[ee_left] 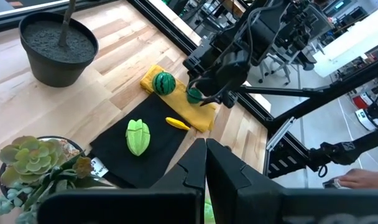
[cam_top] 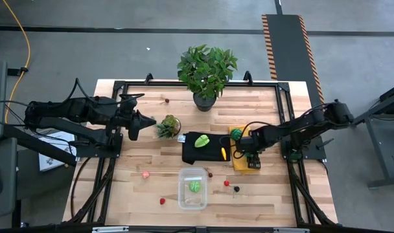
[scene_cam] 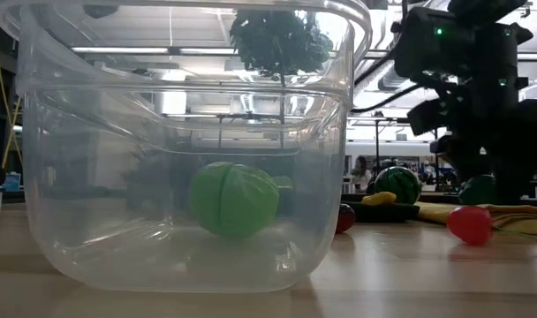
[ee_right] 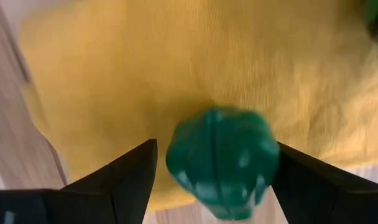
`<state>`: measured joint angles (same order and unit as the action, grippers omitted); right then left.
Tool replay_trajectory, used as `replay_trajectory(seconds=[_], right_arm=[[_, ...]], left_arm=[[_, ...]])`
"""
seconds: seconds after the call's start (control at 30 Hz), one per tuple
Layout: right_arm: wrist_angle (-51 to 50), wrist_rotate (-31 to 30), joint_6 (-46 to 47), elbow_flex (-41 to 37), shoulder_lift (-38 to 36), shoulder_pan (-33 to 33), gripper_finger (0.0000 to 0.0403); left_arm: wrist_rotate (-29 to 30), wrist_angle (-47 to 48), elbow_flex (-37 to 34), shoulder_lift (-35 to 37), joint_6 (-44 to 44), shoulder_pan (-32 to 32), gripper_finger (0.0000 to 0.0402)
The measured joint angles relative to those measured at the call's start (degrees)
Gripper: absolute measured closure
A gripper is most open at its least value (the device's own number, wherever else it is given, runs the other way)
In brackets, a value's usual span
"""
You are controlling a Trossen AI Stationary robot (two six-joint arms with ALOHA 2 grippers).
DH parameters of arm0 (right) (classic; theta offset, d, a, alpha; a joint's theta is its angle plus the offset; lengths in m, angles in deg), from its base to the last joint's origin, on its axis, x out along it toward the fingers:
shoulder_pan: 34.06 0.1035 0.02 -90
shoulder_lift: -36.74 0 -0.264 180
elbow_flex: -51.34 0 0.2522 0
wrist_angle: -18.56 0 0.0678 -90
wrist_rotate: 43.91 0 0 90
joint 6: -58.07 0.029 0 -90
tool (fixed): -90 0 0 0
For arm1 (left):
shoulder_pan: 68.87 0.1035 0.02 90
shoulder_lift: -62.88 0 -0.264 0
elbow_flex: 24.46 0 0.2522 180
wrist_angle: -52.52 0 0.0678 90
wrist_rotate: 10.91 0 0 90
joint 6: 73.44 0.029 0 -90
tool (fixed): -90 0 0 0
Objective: Pick and placing Produce into tupperware
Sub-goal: Put the bell pepper into the bin
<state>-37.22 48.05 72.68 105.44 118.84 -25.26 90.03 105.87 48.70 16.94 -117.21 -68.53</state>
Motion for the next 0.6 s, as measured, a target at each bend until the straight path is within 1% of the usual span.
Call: replay_trajectory(seconds=[0.3, 0.6], right_arm=[[-0.1, 0.0, 0.0, 0.0, -0.4, 0.0, 0.0126], [-0.1, 0.0, -0.1, 0.0, -0.4, 0.0, 0.0177]], left_arm=[[0.0, 0.0, 0.0, 0.0, 0.0, 0.0, 0.0401], [0.0, 0.0, 0.0, 0.0, 0.0, 0.0, 0.0401]])
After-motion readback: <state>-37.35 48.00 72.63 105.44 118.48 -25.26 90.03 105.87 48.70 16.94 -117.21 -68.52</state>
